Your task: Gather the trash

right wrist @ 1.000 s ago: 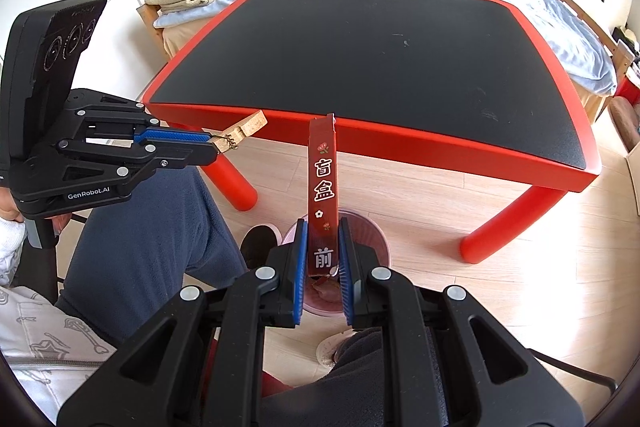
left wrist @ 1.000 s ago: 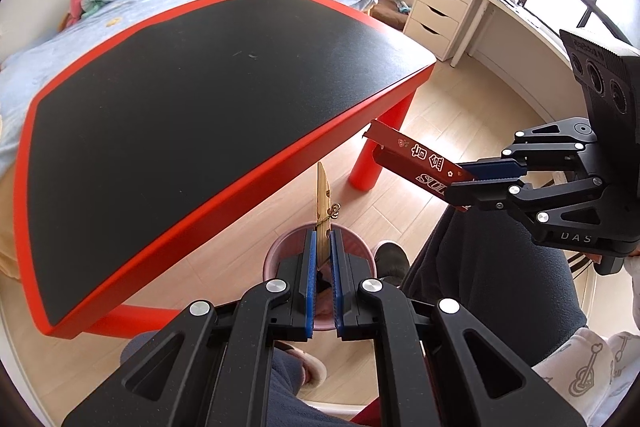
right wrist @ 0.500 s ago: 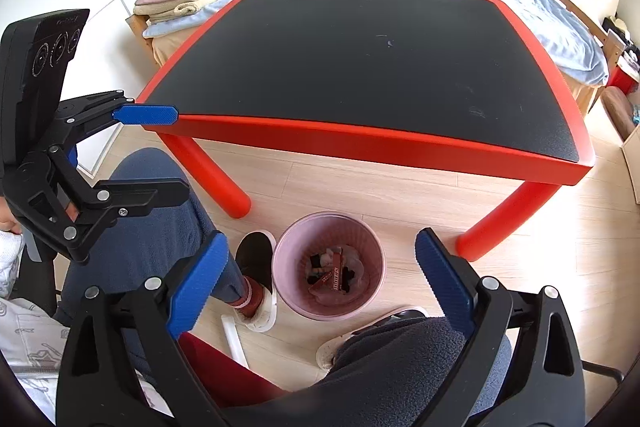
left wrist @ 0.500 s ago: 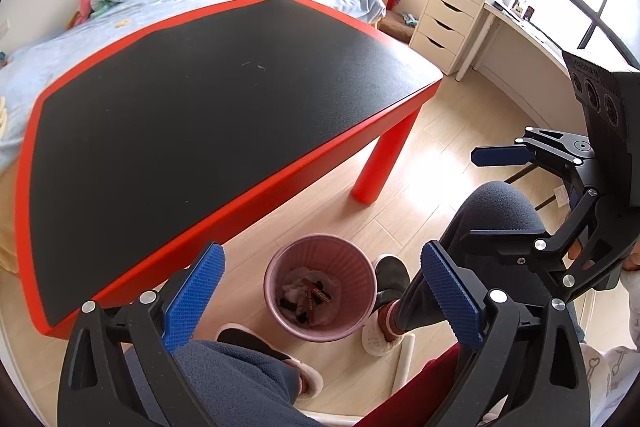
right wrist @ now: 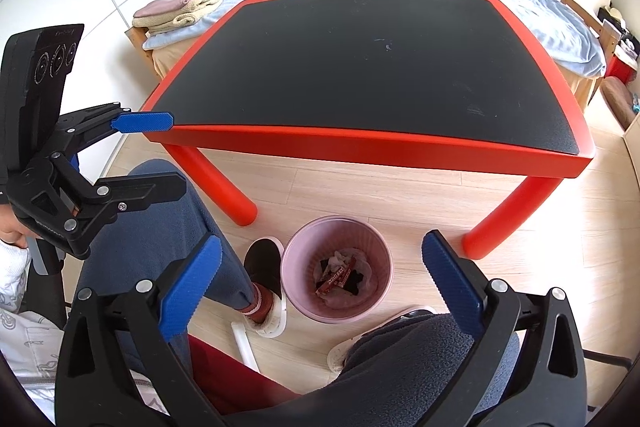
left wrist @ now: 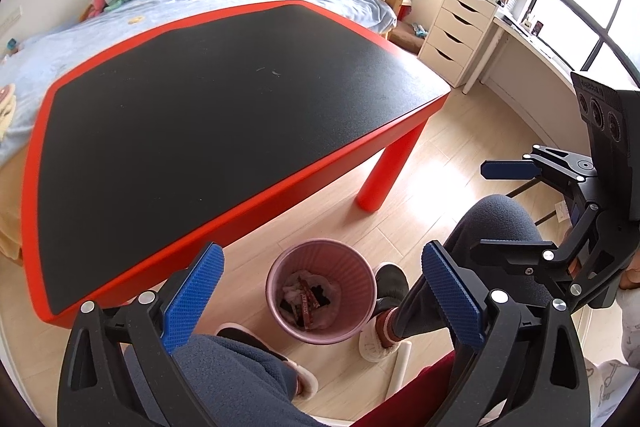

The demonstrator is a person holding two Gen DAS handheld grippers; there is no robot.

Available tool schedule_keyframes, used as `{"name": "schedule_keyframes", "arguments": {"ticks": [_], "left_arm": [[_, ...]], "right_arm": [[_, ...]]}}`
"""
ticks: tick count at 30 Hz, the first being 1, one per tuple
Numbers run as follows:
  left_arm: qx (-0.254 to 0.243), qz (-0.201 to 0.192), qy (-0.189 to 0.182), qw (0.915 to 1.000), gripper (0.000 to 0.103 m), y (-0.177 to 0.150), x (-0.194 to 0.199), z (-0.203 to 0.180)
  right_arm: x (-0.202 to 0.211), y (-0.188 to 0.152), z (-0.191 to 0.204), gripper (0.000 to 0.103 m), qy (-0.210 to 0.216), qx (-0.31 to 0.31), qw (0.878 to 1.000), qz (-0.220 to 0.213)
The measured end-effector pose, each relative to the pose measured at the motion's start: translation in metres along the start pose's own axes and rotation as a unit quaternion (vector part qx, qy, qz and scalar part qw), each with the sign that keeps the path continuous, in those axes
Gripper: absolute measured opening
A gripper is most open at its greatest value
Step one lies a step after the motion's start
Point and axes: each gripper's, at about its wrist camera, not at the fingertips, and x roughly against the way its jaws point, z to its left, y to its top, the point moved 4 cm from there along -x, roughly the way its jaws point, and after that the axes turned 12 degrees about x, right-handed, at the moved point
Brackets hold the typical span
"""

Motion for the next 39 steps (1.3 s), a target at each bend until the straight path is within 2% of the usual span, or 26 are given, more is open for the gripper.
{"name": "schedule_keyframes", "arguments": {"ticks": [11, 27, 39], "left_arm": [[0.022, -0.03, 0.013, 0.9992, 0.095, 0.016, 0.017, 0.009], [0.055, -0.097, 0.064, 0.9917, 0.095, 0.066, 0.052, 0.037], [0.07, -0.126, 0.084, 0.986, 0.097, 0.083, 0.069, 0.043]], "right_arm": [[0.012, 0.025, -0.002, 0.099, -0.008, -0.002, 1.0, -0.021], [0.037, 0.11, -0.017, 0.099, -0.046, 0.015, 0.995, -0.083], [0.048, 0.135, -0.019, 0.099, -0.054, 0.023, 0.992, -0.109]]}}
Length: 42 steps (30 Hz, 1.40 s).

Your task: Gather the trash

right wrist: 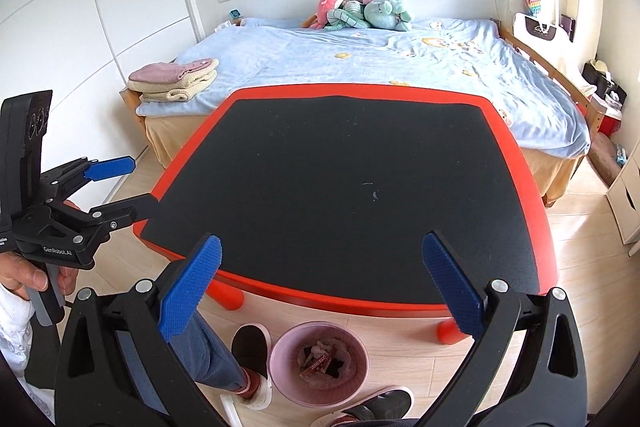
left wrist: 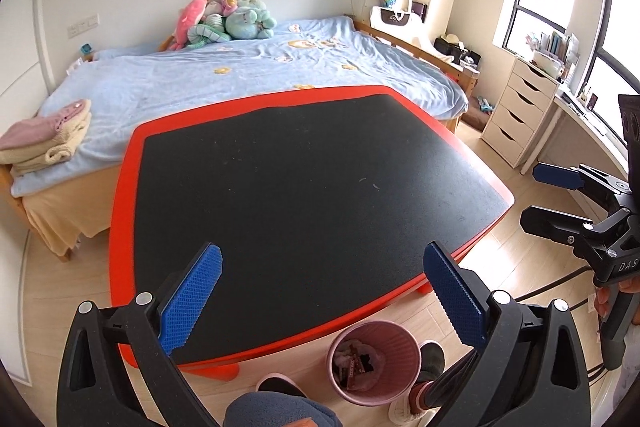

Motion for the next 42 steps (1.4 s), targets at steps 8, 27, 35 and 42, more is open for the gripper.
{"name": "schedule_keyframes", "arguments": {"ticks": [8, 27, 35, 42], "left_arm": [[0.002, -0.002, 0.017, 0.9999, 0.097, 0.0014, 0.001, 0.002], [0.01, -0.016, 0.026, 0.9995, 0.097, 0.0037, 0.0035, 0.0026], [0.011, -0.013, 0.026, 0.9995, 0.097, 0.0032, 0.0013, 0.0051], [0.012, -0.013, 0.026, 0.9995, 0.097, 0.0036, 0.0007, 0.0073]], "right_arm": [[0.0017, 0.0066, 0.0015, 0.099, 0.002, 0.006, 1.0, -0.008], [-0.0011, 0.0071, 0.0046, 0.099, 0.003, 0.009, 1.0, -0.006], [-0.0027, 0.0052, 0.0058, 0.099, 0.003, 0.01, 1.0, -0.004], [-0.0032, 0.0046, 0.0059, 0.099, 0.004, 0.009, 1.0, -0.004]]}}
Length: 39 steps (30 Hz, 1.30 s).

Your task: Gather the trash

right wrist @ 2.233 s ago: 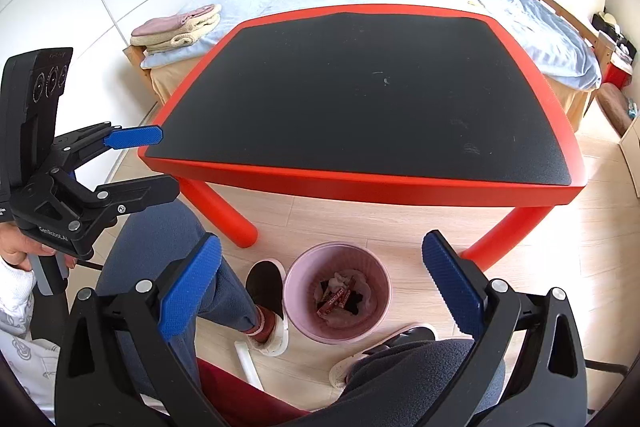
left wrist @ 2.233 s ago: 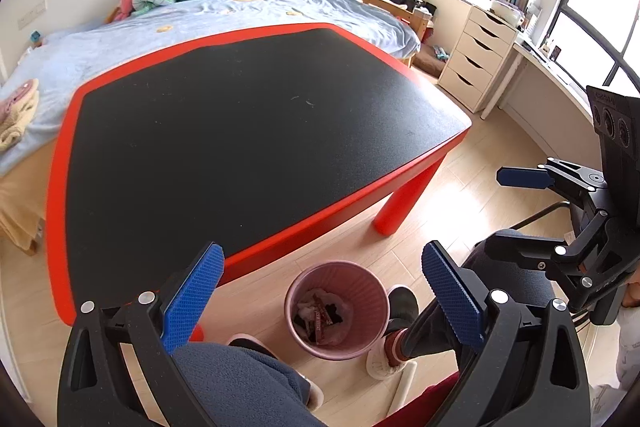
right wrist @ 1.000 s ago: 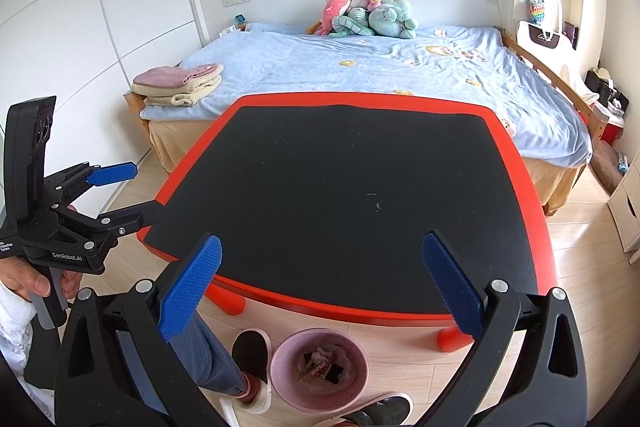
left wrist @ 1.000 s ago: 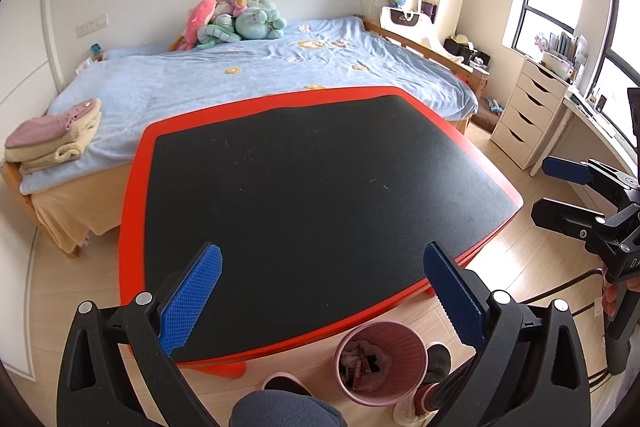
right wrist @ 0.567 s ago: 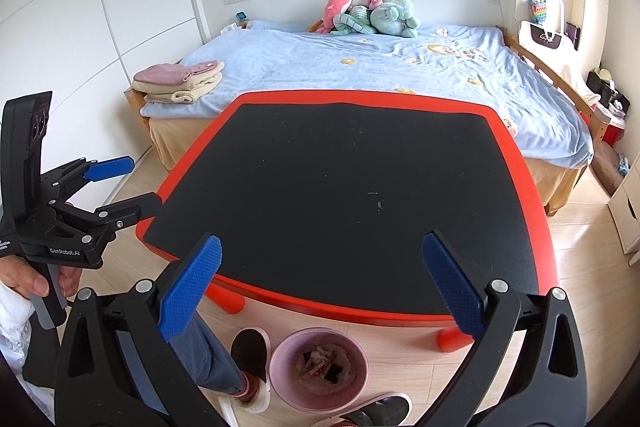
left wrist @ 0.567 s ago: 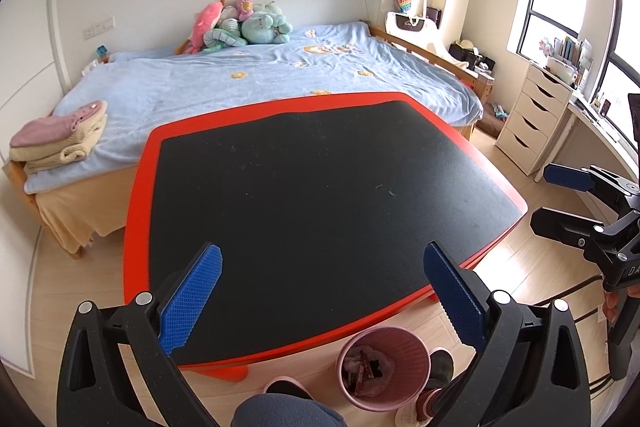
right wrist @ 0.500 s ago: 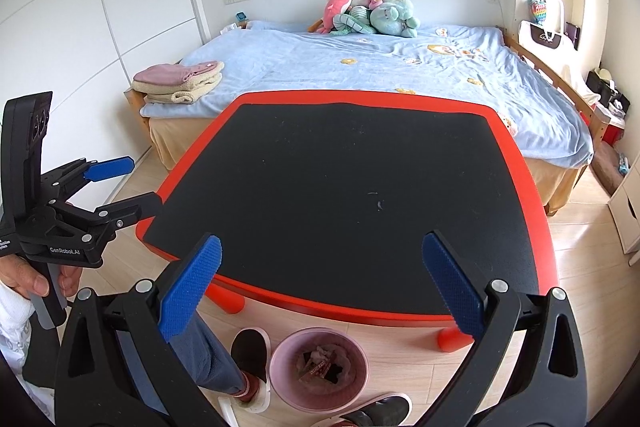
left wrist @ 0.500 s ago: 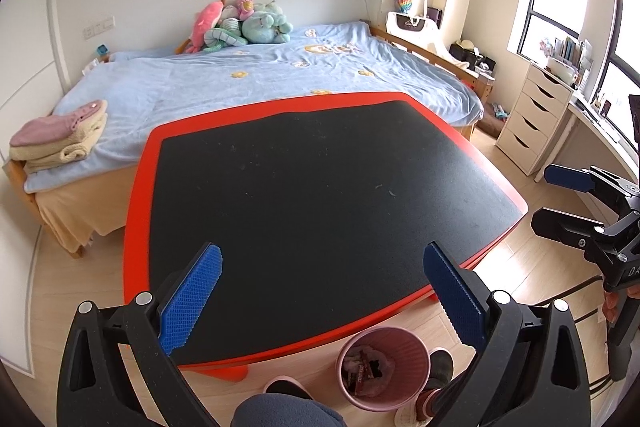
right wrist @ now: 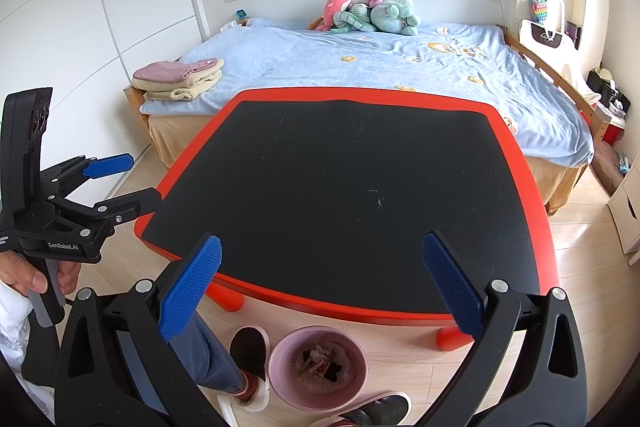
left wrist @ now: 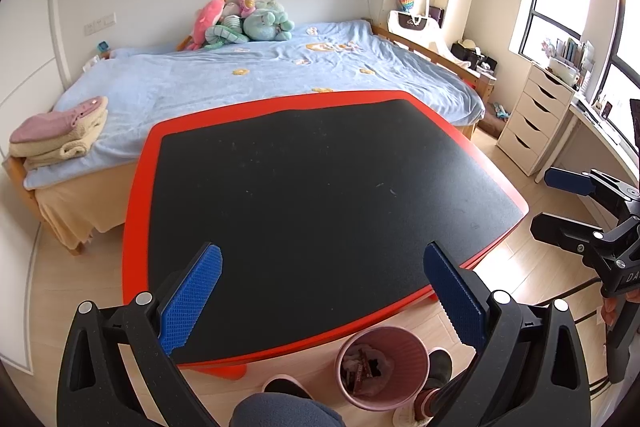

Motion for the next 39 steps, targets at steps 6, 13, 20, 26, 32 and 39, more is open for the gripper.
{"name": "schedule_keyframes", "arguments": {"ticks": [6, 13, 20, 26, 32, 39], "left_arm": [[0.0, 0.0, 0.0, 1.0, 0.097, 0.0002, 0.0, 0.0003], [0.0, 0.001, 0.0, 1.0, 0.097, 0.0, -0.0001, -0.0001], [0.0, 0.001, 0.0, 1.0, 0.097, 0.0002, -0.0001, 0.0], [0.001, 0.001, -0.001, 1.0, 0.097, -0.0002, -0.0004, 0.0003], [0.002, 0.004, -0.005, 1.0, 0.097, -0.0048, -0.0046, 0.0062], [0.0, 0.006, -0.003, 1.0, 0.097, -0.0074, -0.0057, 0.0056]], "right_arm": [[0.0, 0.0004, -0.0002, 0.099, 0.0, 0.0, 1.0, 0.0], [-0.0003, 0.0005, 0.0001, 0.099, 0.0, 0.0, 1.0, 0.0], [-0.0003, 0.0008, 0.0003, 0.099, 0.0, 0.0, 1.0, 0.0], [-0.0005, 0.001, 0.0005, 0.099, 0.0, 0.001, 1.0, 0.001], [-0.0003, 0.0017, 0.0005, 0.099, 0.0, 0.0, 1.0, 0.001], [-0.0005, 0.0018, 0.0009, 0.099, 0.0, 0.001, 1.0, 0.002]]}}
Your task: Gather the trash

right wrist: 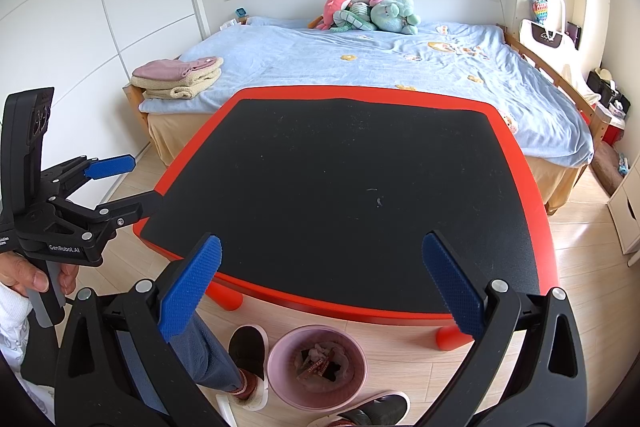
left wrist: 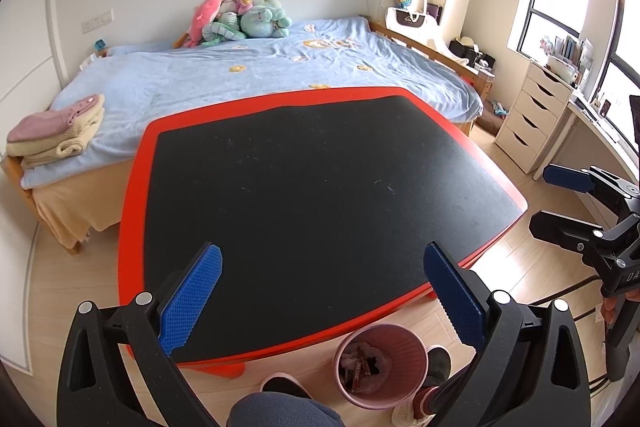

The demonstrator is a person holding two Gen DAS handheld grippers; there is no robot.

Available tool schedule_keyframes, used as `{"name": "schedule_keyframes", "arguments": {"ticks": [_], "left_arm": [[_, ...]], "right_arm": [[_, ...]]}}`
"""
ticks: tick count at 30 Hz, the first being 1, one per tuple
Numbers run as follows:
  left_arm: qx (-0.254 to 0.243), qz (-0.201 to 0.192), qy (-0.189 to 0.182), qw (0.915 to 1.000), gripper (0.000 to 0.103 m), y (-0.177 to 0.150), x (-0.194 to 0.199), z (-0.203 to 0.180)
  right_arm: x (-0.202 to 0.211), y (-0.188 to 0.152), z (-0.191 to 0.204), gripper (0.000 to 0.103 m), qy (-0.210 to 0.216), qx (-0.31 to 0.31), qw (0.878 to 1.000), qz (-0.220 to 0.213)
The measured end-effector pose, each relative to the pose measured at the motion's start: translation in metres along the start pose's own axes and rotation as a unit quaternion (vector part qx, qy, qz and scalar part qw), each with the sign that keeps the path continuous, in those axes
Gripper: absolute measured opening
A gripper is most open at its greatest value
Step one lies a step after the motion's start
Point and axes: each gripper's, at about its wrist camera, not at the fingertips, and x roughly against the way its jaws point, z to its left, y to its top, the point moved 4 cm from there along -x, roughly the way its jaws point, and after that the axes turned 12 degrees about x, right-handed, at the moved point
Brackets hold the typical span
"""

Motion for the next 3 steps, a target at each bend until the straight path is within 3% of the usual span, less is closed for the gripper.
{"name": "schedule_keyframes", "arguments": {"ticks": [3], "left_arm": [[0.002, -0.001, -0.002, 1.0, 0.097, 0.0004, -0.0003, -0.0007]], "right_arm": [[-0.0006, -0.0024, -0.0009, 0.099, 0.0, 0.0, 1.0, 0.001]]}}
